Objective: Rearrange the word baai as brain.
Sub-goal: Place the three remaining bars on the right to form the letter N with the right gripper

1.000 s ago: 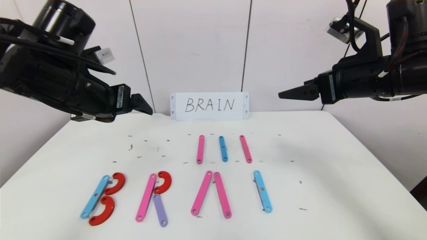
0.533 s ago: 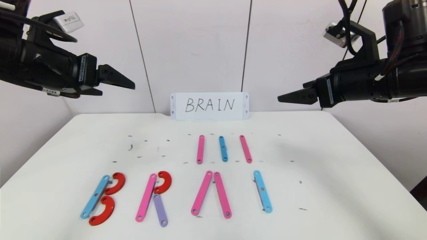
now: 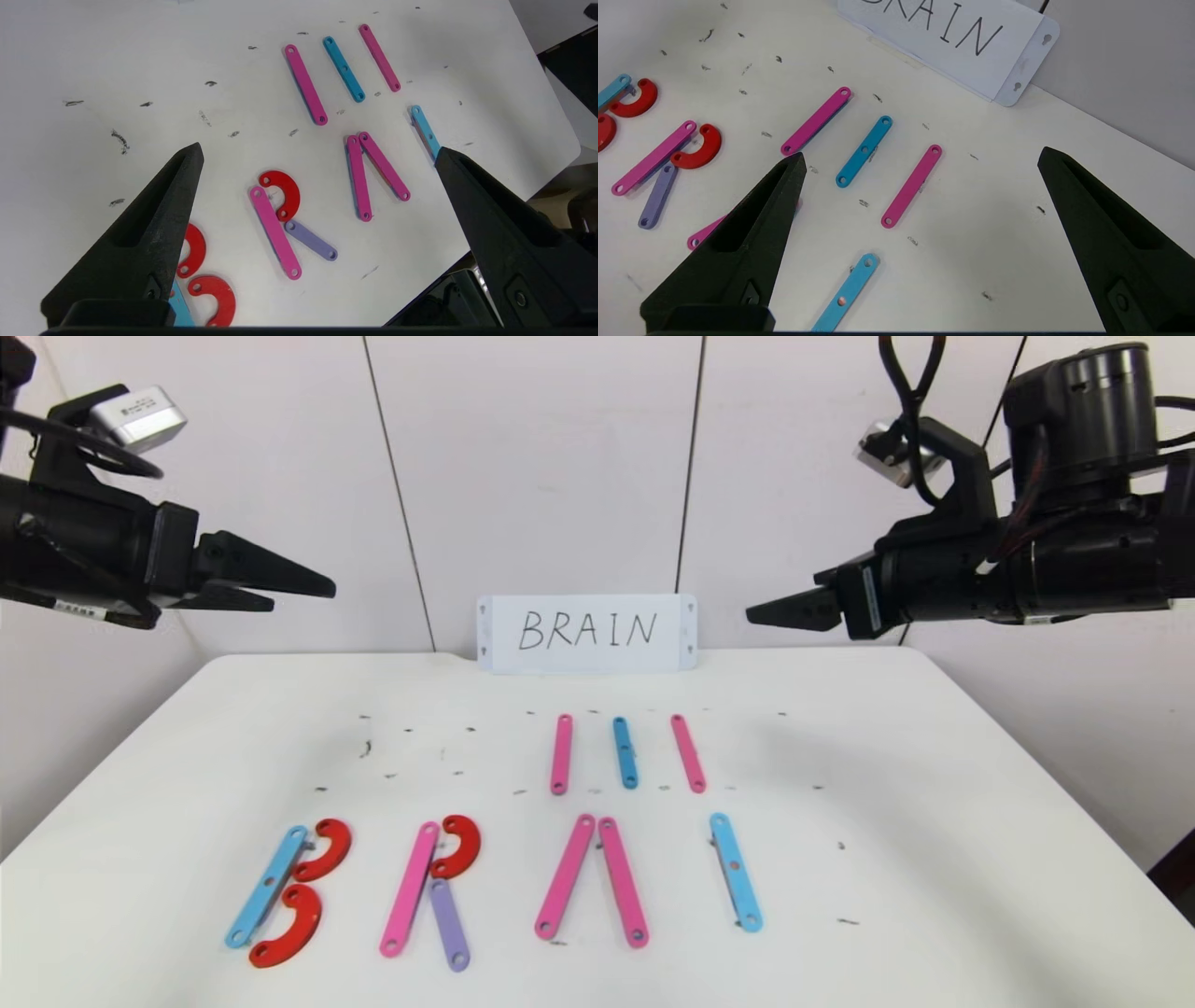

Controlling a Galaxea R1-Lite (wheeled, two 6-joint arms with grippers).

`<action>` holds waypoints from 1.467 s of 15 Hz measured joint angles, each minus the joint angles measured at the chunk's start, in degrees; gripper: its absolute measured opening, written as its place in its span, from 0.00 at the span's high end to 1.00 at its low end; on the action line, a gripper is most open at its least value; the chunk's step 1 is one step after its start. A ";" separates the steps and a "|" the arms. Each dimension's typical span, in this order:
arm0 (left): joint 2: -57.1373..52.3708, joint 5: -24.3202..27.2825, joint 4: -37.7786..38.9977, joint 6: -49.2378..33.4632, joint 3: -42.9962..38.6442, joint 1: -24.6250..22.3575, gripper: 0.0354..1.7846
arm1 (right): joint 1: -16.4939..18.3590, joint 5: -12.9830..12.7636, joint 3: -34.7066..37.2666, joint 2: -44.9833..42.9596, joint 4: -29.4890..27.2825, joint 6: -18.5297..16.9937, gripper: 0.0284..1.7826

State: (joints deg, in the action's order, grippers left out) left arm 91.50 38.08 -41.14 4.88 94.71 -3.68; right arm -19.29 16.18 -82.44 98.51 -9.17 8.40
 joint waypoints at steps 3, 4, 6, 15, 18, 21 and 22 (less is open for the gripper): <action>0.12 0.26 -0.06 3.80 -1.07 -0.85 0.03 | -0.04 0.44 0.15 1.97 1.95 -0.91 0.02; 0.09 0.28 0.13 3.89 -1.08 -0.98 0.03 | -0.06 0.66 0.33 2.15 2.06 -0.99 0.02; -0.10 0.22 0.24 3.96 -0.89 -1.19 0.03 | -0.52 0.35 0.52 2.45 2.32 -0.91 0.02; -0.60 -0.02 1.34 3.96 -0.83 -2.76 0.03 | -7.91 -14.06 -14.96 8.09 -2.73 -13.47 0.02; -0.46 0.17 1.40 3.96 -0.91 -2.82 0.03 | -11.30 -19.18 -20.88 13.36 -3.58 -15.90 0.02; -0.46 0.37 2.12 3.88 -1.16 -2.79 0.03 | -14.25 -21.54 -24.39 18.86 -3.29 -16.53 0.02; -0.46 0.44 2.15 3.88 -1.22 -2.79 0.03 | -15.25 -21.98 -25.16 20.75 -3.18 -16.55 0.02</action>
State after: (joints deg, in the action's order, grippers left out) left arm 91.04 38.52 -39.00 8.75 93.49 -6.47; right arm -34.54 -5.80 -107.61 119.26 -12.35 -8.16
